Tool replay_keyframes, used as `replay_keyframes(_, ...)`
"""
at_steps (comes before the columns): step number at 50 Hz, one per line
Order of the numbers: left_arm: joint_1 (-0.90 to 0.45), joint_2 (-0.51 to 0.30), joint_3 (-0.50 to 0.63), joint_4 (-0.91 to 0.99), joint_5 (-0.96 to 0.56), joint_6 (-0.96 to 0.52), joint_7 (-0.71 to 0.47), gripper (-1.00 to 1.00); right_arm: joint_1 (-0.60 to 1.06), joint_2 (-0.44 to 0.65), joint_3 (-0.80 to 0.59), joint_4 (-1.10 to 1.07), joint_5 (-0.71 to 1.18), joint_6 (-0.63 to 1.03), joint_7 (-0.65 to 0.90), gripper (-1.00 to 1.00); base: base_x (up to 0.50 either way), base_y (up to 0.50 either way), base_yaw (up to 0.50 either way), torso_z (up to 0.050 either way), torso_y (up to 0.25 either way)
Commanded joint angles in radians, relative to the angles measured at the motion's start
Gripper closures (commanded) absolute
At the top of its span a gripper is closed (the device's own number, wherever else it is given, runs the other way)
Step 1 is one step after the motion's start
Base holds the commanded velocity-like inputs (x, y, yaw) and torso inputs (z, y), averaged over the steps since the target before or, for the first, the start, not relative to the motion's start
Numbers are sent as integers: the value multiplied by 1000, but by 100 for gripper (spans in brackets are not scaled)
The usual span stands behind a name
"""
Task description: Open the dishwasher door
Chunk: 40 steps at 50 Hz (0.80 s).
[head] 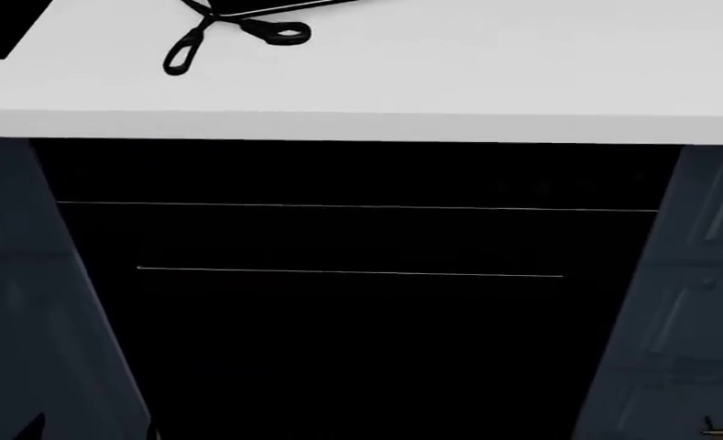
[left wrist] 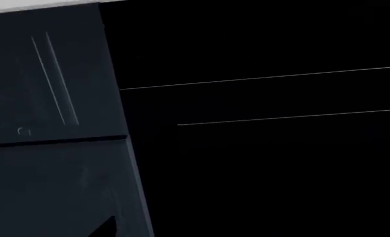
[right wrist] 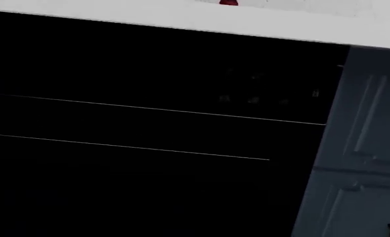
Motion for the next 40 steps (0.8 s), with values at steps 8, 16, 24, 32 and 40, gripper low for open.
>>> replay_keyframes(8, -3, -7, 5, 3, -6, -14, -18, -100, 4, 8, -10, 6, 10, -5, 7, -100, 0, 0, 0, -50, -52)
replay_keyframes(16, -3, -5, 2, -4, -19, 2, -23, -100, 7, 12, -12, 7, 15, -5, 10, -100, 0, 0, 0, -38, -54)
replay_keyframes(24, -5, -7, 9, -4, -8, -3, -37, -100, 9, 13, -18, 13, 16, -5, 15, -100, 0, 0, 0, 0, 0)
replay_keyframes(32, -10, -9, 17, -6, 11, -16, -51, -100, 8, 14, -21, 10, 20, -3, 14, -100, 0, 0, 0, 0, 0)
replay_keyframes(40, -10, -9, 17, -6, 11, -16, -51, -100, 8, 14, -21, 10, 20, -3, 14, -100, 0, 0, 0, 0, 0)
